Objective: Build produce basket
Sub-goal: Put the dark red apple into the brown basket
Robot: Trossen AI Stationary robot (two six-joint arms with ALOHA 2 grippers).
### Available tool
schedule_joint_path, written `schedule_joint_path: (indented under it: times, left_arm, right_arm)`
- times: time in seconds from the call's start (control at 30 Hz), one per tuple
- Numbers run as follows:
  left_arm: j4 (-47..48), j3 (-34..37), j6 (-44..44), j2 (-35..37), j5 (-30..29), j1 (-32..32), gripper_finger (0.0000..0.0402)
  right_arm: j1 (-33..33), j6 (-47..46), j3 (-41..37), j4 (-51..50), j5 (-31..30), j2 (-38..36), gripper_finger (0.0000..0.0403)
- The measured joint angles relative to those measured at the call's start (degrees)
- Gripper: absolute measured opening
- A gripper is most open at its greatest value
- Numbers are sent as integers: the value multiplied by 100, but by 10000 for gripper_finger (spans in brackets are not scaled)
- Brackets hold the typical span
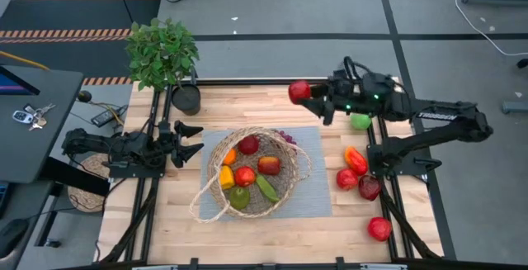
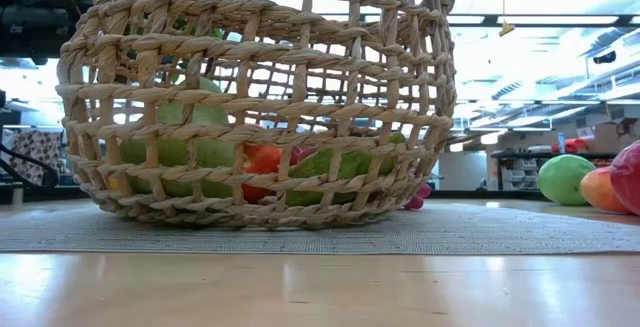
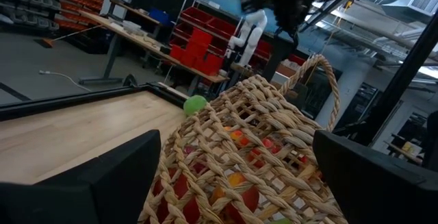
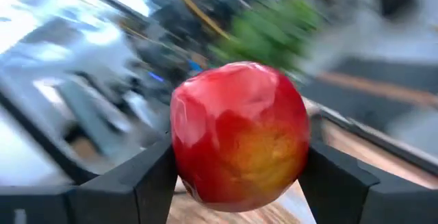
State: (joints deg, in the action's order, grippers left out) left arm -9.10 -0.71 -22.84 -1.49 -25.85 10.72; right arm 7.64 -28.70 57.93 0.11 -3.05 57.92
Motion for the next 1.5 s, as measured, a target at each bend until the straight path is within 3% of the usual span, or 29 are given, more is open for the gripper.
schedule_joint_path:
  times: [0.3,0.47,0.97,1.27,1.5]
  left_arm:
    - [0,0,-1,1,0,2,389]
    - [-2,0,-1,0,0,1,389]
    - [0,0,-1,-1,2,2,389]
    - [0,0,-1,0,0,1,389]
    - [0,0,-1,-1,0,0,389]
  right_arm:
    - [-1340,955,14,3001,-717,954,271]
    - [-1664,1281,583,3079,-763,1573,271]
    - [-2033,2378,4104,-1636,-785,3747,271]
    - [-2170,3202,4650,-3075,-621,4630,271]
    - [-2187,3624,4728,-3837,-477,4910,271]
